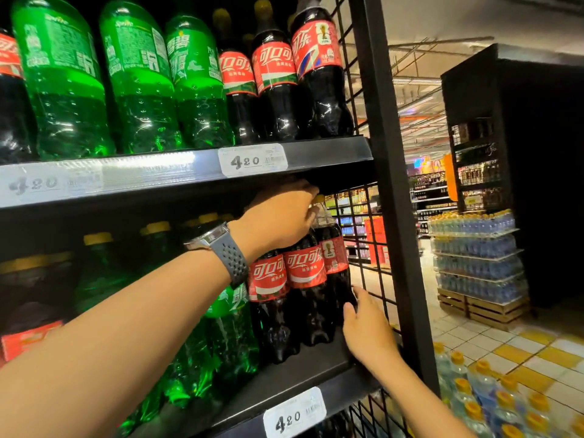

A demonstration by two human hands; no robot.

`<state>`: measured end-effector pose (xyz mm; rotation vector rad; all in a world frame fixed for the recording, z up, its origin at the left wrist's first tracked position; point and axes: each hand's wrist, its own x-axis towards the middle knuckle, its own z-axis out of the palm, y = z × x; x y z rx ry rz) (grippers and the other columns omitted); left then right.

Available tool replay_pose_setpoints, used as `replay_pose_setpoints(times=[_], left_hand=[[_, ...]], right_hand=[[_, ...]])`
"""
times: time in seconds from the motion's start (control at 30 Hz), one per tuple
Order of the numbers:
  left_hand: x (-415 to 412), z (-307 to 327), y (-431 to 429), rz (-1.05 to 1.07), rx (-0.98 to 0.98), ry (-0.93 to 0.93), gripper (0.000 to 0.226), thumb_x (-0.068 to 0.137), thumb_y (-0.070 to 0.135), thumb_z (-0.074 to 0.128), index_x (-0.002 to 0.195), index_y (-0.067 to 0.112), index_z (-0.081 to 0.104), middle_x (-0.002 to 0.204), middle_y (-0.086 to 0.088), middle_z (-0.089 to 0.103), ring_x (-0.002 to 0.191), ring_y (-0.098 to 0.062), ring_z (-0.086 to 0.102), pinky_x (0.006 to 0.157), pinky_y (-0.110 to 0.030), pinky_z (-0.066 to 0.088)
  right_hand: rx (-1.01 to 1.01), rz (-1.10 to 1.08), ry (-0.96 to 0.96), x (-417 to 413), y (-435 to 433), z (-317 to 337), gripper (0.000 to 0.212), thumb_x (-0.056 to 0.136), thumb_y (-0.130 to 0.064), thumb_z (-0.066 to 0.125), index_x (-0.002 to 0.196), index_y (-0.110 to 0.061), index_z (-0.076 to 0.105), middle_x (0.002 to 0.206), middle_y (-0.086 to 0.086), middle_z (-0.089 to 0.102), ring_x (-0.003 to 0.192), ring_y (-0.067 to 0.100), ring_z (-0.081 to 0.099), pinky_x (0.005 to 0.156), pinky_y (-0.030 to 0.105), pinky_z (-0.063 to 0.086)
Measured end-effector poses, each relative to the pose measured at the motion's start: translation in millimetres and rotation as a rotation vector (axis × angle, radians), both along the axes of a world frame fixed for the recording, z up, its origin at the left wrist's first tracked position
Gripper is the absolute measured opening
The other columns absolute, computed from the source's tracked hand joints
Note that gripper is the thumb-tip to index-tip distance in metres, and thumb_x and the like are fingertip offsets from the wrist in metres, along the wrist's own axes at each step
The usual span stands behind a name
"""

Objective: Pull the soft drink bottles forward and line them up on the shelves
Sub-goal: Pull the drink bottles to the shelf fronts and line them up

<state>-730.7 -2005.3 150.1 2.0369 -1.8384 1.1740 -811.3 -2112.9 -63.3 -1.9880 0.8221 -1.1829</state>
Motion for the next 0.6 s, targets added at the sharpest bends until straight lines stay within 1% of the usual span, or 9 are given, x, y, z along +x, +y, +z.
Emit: replay_pose_setpoints(times=[0.07,0.17,0.23,0.3,0.4,0.43,0.5,0.53,0.6], left_hand=[[-10.0,-0.4,-22.2,0.039,0.06,0.027,0.049,0.097,0.036,0.042,0.141,0.013,0.04,0.136,-0.01,0.052,0.118,-0.028,0.052,0.094,-0.037,0.044],[-11.5,0.5,-53.6,0.174,0.077,-0.012,0.05,0.095,0.041,0.045,0.134,0.011,0.046,0.124,-0.012,0.059,0.107,-0.031,0.058,0.086,-0.037,0.047],[-6.9,0.3,-70.8,0.285,0.086,-0.02,0.043,0.093,0.041,0.048,0.123,0.01,0.056,0.118,-0.012,0.062,0.102,-0.032,0.06,0.082,-0.036,0.049],[-2.0,0.8,-83.7,0.341,0.07,-0.01,0.032,0.088,0.037,0.057,0.108,0.012,0.062,0.109,-0.009,0.066,0.092,-0.029,0.063,0.072,-0.032,0.049],[4.5,3.2,-93.6,0.353,0.044,0.013,0.019,0.083,0.033,0.066,0.087,0.016,0.057,0.098,-0.006,0.067,0.074,-0.024,0.059,0.063,-0.03,0.047],[6.3,4.1,-95.6,0.349,0.044,0.026,0.019,0.082,0.031,0.067,0.091,0.016,0.059,0.101,-0.006,0.067,0.077,-0.025,0.06,0.064,-0.031,0.048],[12.2,6.1,-101.7,0.353,0.049,0.06,0.034,0.083,0.021,0.067,0.114,0.011,0.059,0.112,-0.009,0.064,0.09,-0.027,0.062,0.071,-0.033,0.05],[15.5,8.1,-104.9,0.356,0.063,0.08,0.039,0.085,0.015,0.065,0.123,0.008,0.055,0.114,-0.011,0.062,0.091,-0.027,0.061,0.071,-0.033,0.049],[19.9,12.6,-108.6,0.36,0.106,0.105,0.032,0.092,0.009,0.053,0.124,0.004,0.053,0.11,-0.012,0.061,0.083,-0.023,0.056,0.07,-0.029,0.044]], right_hand=[[-0.047,0.014,0.034,-2.2,1.2,-1.9,0.048,0.096,-0.029,0.044,0.142,-0.02,0.036,0.141,-0.001,0.047,0.13,0.02,0.044,0.104,0.04,0.041],[-0.127,-0.044,0.081,-5.2,2.8,-4.9,0.05,0.094,-0.035,0.047,0.141,-0.023,0.035,0.142,-0.006,0.043,0.129,0.017,0.044,0.102,0.037,0.043],[-0.21,-0.092,0.097,-5.3,5.3,-7.0,0.051,0.094,-0.037,0.047,0.142,-0.025,0.034,0.143,-0.008,0.037,0.128,0.016,0.042,0.102,0.034,0.042],[-0.284,-0.097,0.13,-4.5,6.2,-9.4,0.051,0.095,-0.036,0.044,0.143,-0.028,0.031,0.145,-0.01,0.032,0.13,0.016,0.04,0.104,0.034,0.04],[-0.305,-0.096,0.177,-3.5,6.2,-10.8,0.049,0.096,-0.035,0.041,0.144,-0.031,0.031,0.148,-0.01,0.026,0.133,0.017,0.036,0.104,0.036,0.04],[-0.305,-0.099,0.183,-2.8,6.2,-11.2,0.048,0.096,-0.034,0.04,0.144,-0.031,0.032,0.148,-0.01,0.026,0.132,0.017,0.036,0.104,0.036,0.04],[-0.303,-0.108,0.185,-1.7,6.4,-11.7,0.047,0.097,-0.032,0.04,0.143,-0.03,0.033,0.148,-0.01,0.025,0.131,0.017,0.037,0.103,0.034,0.042],[-0.302,-0.111,0.184,-1.4,6.4,-12.1,0.047,0.097,-0.032,0.04,0.142,-0.029,0.033,0.148,-0.01,0.025,0.131,0.017,0.038,0.103,0.034,0.042],[-0.303,-0.115,0.184,-0.7,6.0,-13.1,0.047,0.096,-0.032,0.04,0.143,-0.028,0.031,0.148,-0.01,0.024,0.131,0.017,0.038,0.103,0.033,0.041]])
